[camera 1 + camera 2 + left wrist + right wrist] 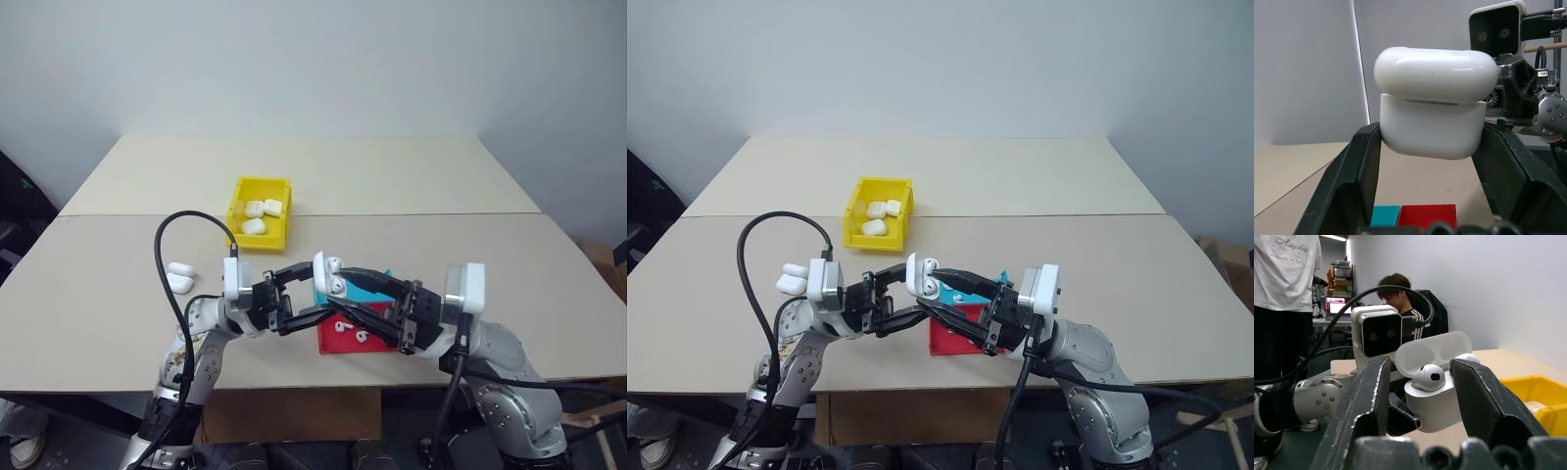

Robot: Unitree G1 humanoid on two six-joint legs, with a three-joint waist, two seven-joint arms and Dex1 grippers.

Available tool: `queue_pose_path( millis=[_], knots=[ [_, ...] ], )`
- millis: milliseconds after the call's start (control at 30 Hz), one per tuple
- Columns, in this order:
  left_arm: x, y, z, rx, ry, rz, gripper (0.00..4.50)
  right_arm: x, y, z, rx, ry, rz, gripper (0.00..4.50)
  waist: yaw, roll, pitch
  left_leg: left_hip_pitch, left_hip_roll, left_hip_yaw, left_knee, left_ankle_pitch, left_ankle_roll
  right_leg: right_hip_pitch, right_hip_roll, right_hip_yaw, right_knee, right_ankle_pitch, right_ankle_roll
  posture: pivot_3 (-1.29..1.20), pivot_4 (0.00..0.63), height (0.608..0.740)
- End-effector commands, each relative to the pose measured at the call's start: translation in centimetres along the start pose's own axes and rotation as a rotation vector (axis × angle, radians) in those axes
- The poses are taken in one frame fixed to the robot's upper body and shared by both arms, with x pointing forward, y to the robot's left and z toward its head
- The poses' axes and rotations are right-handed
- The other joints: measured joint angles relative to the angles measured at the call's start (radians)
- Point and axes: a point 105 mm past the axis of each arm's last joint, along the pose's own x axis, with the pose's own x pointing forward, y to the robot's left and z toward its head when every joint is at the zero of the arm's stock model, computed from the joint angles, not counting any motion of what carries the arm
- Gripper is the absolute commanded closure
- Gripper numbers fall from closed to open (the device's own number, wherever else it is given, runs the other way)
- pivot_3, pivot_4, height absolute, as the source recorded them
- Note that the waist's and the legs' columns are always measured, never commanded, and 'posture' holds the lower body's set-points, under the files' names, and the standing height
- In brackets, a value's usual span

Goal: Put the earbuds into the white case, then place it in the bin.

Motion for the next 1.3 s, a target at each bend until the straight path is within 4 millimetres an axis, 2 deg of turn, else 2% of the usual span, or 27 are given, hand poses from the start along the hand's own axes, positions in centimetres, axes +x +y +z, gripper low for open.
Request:
queue_pose_path(
  millis=[33, 267, 400, 467, 533, 667, 833, 900, 1033, 1300],
  knots=[
    [0.5, 0.2, 0.9, 0.039, -0.027, -0.014, 1.74, -0.1, 0.2, 0.7, -0.039, -0.02, 0.008, 2.21, 0.001, 0.0, 0.0, 0.0, 0.0, 0.0, 0.0, 0.0, 0.0, 0.0, 0.0, 0.0, 0.0, 0.0, 0.0, 0.0, 0.15, 0.74],
    [0.0, 1.0, 0.1, 0.057, 0.012, -0.006, 1.74, -1.3, -0.8, 1.9, -0.082, 0.028, 0.003, 2.21, 0.005, 0.0, 0.0, 0.0, 0.0, 0.0, 0.0, 0.0, 0.0, 0.0, 0.0, 0.0, 0.0, 0.0, 0.0, 0.0, 0.15, 0.74],
    [0.6, 1.4, -0.2, 0.061, 0.007, -0.004, 1.74, -0.3, -2.3, 5.3, -0.151, 0.044, 0.008, 2.21, 0.004, 0.0, 0.0, 0.0, 0.0, 0.0, 0.0, 0.0, 0.0, 0.0, 0.0, 0.001, 0.0, 0.0, 0.0, 0.0, 0.15, 0.74],
    [0.9, 1.5, -0.3, 0.065, -0.004, -0.006, 1.74, 0.5, -3.1, 6.7, -0.14, 0.088, 0.011, 2.58, 0.008, 0.0, 0.0, 0.0, 0.0, 0.0, 0.0, 0.0, 0.0, 0.0, 0.0, 0.001, 0.0, 0.001, -0.001, 0.0, 0.15, 0.74],
    [1.1, 1.6, -0.4, 0.067, -0.008, -0.003, 1.74, 1.4, -4.1, 7.0, -0.165, 0.175, -0.016, 3.1, 0.01, 0.0, 0.0, 0.0, 0.0, -0.001, 0.0, 0.0, 0.0, 0.0, 0.001, 0.001, 0.0, 0.001, -0.002, 0.0, 0.15, 0.74],
    [1.1, 1.6, -0.8, 0.071, 0.005, 0.004, 1.74, 3.0, -4.2, 7.2, -0.146, 0.245, -0.017, 4.47, 0.015, 0.0, 0.0, -0.001, 0.0, -0.001, -0.001, 0.0, 0.001, -0.001, 0.001, 0.0, -0.001, 0.004, -0.006, 0.0, 0.15, 0.74],
    [1.1, 1.8, -1.3, 0.084, 0.016, 0.017, 1.74, 4.5, -3.4, 6.3, -0.1, 0.345, 0.019, 4.47, 0.019, 0.0, 0.0, -0.003, 0.0, -0.001, -0.001, 0.0, 0.001, -0.002, 0.001, 0.001, -0.001, 0.004, -0.007, 0.0, 0.15, 0.74],
    [1.3, 1.9, -1.4, 0.09, 0.013, 0.024, 1.74, 4.8, -2.6, 5.3, -0.17, 0.404, 0.05, 4.47, 0.019, 0.0, 0.0, -0.002, 0.0, -0.001, -0.001, 0.0, 0.001, -0.002, 0.001, 0.001, -0.001, 0.004, -0.007, 0.0, 0.15, 0.74],
    [1.5, 1.9, -1.5, 0.094, 0.014, 0.027, 1.74, 4.9, -1.5, 4.0, -0.188, 0.46, 0.11, 4.47, 0.02, 0.0, 0.0, -0.003, 0.0, -0.001, 0.0, 0.0, 0.001, -0.002, 0.001, 0.001, -0.002, 0.004, -0.007, 0.0, 0.15, 0.74],
    [1.3, 1.4, -1.1, 0.1, -0.005, 0.026, 1.74, 4.6, -1.6, 2.5, -0.198, 0.526, 0.103, 4.47, 0.019, 0.0, 0.0, -0.002, 0.0, -0.001, 0.0, 0.0, 0.001, -0.002, 0.001, 0.001, -0.001, 0.004, -0.007, 0.0, 0.15, 0.74]
  ],
)
